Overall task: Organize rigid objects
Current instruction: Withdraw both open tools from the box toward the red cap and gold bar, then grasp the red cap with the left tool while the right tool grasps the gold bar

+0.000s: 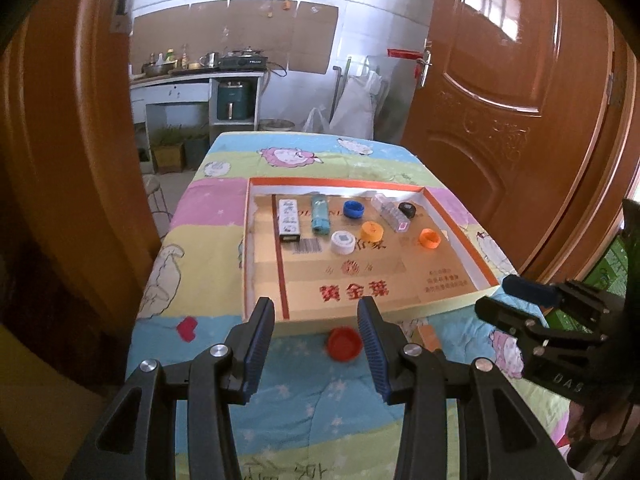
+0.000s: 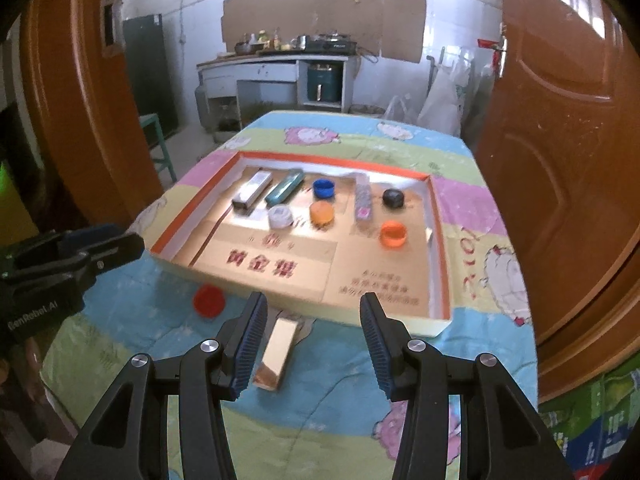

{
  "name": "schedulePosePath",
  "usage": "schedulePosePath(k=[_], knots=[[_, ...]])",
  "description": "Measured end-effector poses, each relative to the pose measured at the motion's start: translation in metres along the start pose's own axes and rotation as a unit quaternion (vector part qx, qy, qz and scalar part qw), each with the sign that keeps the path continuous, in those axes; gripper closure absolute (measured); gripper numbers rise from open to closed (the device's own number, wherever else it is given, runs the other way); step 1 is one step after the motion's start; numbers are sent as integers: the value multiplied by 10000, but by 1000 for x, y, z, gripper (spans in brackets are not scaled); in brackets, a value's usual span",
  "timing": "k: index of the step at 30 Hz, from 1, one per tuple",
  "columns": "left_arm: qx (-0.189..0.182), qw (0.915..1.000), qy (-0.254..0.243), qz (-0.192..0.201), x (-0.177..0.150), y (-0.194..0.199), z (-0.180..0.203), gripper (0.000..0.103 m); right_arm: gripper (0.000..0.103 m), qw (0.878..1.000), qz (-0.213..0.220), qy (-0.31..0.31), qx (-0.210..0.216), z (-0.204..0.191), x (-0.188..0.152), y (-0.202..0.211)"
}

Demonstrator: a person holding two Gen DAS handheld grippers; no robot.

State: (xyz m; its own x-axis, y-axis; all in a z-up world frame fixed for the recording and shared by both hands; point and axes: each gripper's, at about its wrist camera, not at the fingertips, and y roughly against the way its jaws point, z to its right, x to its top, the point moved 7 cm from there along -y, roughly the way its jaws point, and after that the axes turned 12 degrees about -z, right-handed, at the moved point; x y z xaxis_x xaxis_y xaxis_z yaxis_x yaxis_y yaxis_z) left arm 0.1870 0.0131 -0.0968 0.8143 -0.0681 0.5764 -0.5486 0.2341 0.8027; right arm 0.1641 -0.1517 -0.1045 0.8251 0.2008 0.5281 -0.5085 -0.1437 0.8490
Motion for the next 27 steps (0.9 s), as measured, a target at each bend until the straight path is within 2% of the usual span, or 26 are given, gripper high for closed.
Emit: schedulePosePath(k=[12,21,23,24,25,27], knots=[[-23,9997,-28,-227,-31,-12,-3,60,53,9989,-414,-194,-29,-19,-29,-46],[8,9990,-164,-405,-35,-27,3,60,53,9976,-578,-383,-52,-24,-33,-72],[22,9986,-231,-473,-35,-32,7,60,61,9972,-627,-416,-33,-24,-34,-76],[28,9984,-266,-507,-35,-35,8,60,75,9970,-649,-429,-34,-23,-35,-77],[28,9981,-299,-538,-35,-37,10,60,84,9970,-633,-429,-93,-22,-35,-77],[7,9974,-378,-609,-35,-44,15,60,84,9968,-640,-469,-47,-20,-35,-75]])
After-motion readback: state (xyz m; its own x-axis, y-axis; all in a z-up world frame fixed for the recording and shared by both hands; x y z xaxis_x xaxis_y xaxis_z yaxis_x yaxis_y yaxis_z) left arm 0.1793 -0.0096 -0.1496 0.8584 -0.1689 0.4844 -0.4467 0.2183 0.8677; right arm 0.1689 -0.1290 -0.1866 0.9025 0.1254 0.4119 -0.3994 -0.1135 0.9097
